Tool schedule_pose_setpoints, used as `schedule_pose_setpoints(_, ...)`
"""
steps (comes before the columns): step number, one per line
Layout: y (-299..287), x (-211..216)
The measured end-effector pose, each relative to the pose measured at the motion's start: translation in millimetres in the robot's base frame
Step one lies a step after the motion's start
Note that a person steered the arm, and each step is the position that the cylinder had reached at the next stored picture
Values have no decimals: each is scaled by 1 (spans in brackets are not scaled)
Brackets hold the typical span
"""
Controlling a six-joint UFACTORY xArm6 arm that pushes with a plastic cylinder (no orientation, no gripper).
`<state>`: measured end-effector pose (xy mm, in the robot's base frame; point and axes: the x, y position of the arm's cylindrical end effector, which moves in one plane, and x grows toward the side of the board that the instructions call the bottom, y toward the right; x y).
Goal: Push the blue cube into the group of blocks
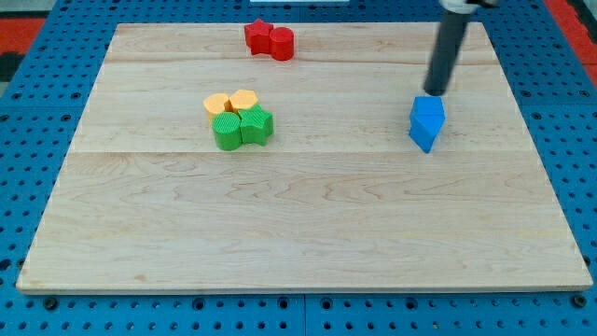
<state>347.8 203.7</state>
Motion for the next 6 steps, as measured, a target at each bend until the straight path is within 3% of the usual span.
schedule_pose_setpoints(1, 14, 28)
schedule_pose_setpoints(5, -189, 37)
schedule_pose_setpoints(6, -180, 31)
